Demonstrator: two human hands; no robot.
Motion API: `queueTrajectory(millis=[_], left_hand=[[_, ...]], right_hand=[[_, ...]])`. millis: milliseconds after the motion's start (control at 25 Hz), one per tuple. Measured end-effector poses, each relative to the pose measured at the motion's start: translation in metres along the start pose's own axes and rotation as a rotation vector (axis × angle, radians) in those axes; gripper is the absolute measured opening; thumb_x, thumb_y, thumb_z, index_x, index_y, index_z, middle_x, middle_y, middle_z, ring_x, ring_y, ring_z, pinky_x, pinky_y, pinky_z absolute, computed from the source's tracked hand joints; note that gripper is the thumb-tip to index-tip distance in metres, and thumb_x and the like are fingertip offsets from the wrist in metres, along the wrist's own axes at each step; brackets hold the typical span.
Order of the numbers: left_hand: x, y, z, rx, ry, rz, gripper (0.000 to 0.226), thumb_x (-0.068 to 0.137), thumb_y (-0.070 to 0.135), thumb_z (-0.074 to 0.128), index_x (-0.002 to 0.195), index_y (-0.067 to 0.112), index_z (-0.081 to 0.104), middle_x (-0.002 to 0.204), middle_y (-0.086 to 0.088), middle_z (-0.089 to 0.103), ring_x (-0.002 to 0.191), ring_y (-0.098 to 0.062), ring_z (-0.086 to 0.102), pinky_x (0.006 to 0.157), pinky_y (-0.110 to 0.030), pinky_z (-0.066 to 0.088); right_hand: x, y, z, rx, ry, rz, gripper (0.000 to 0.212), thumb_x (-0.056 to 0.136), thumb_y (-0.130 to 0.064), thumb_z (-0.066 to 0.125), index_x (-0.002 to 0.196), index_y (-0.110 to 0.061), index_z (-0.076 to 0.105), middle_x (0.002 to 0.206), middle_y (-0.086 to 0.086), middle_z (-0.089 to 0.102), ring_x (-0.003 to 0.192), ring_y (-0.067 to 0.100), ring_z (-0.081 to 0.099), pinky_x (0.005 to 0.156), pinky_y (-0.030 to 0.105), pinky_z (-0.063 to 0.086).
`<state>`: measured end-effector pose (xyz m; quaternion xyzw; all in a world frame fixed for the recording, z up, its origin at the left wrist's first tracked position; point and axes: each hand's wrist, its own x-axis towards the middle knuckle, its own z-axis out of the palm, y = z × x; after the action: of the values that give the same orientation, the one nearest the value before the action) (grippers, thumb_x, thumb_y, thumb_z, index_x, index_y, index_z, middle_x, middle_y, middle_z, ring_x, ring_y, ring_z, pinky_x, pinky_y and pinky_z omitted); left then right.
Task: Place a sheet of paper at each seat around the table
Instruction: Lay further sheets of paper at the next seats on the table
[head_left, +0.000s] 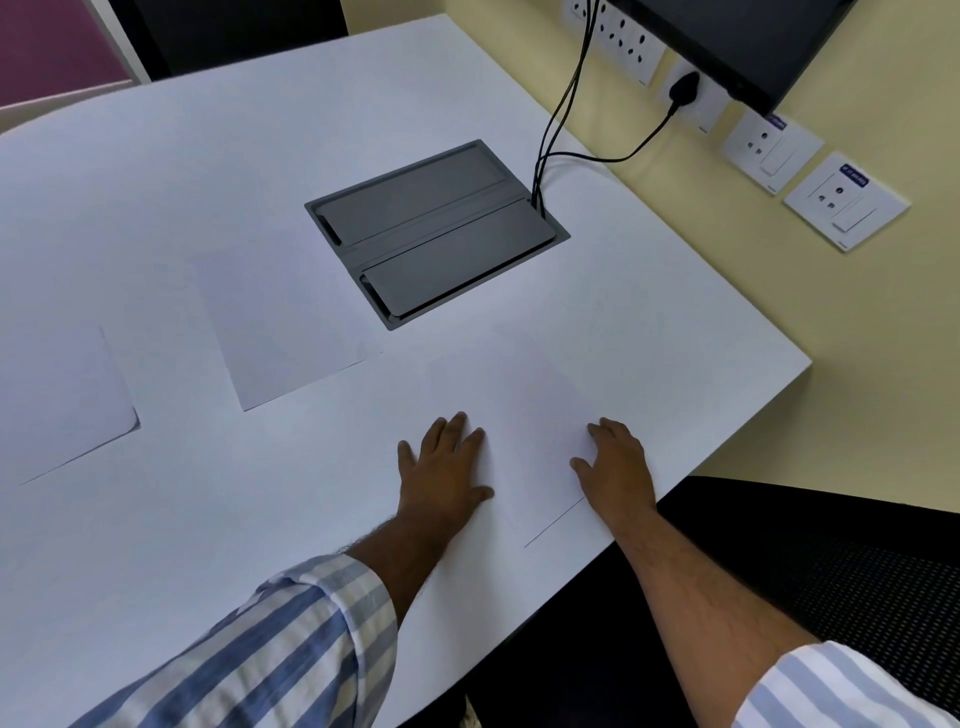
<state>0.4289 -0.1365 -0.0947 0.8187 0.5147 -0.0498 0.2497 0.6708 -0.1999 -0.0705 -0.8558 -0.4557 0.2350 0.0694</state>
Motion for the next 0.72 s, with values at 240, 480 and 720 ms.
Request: queueTrajectory(millis=[240,480,720], left_hand=[[-0.004,-0.003,0.0,-0.029,0.027,0.027,0.086,0.092,0.059,0.062,0.163,0.035,0.02,0.175,0.004,0.008,0.162,-0.022,0.004,0.124,-0.066,0.012],[-0.023,-0.025,-0.004,-0.172,0.115,0.086,0.086,0.091,0.059,0.062,0.163,0.038,0.021,0.174,0.009,0.015,0.162,-0.022,0.007,0.126,-0.058,0.02],[-0.037,-0.058,-0.035,-0.204,0.075,0.049,0.08,0.09,0.057,0.065,0.16,0.034,0.034,0.173,0.008,0.019,0.161,-0.021,0.01,0.126,-0.051,0.026]], right_hand=[[0.001,0.002,0.001,0.018,0.003,-0.013,0.064,0.099,-0.025,0.068,0.156,-0.009,0.044,0.167,0.006,0.034,0.153,0.025,0.031,0.125,0.034,0.027],[-0.012,0.011,-0.003,0.232,0.073,-0.005,0.063,0.096,-0.024,0.074,0.152,-0.01,0.049,0.16,0.007,0.042,0.147,0.026,0.042,0.124,0.039,0.032],[-0.043,-0.017,-0.015,0.307,0.198,-0.023,0.053,0.093,-0.019,0.076,0.142,-0.012,0.058,0.146,0.006,0.053,0.135,0.025,0.053,0.117,0.036,0.041]])
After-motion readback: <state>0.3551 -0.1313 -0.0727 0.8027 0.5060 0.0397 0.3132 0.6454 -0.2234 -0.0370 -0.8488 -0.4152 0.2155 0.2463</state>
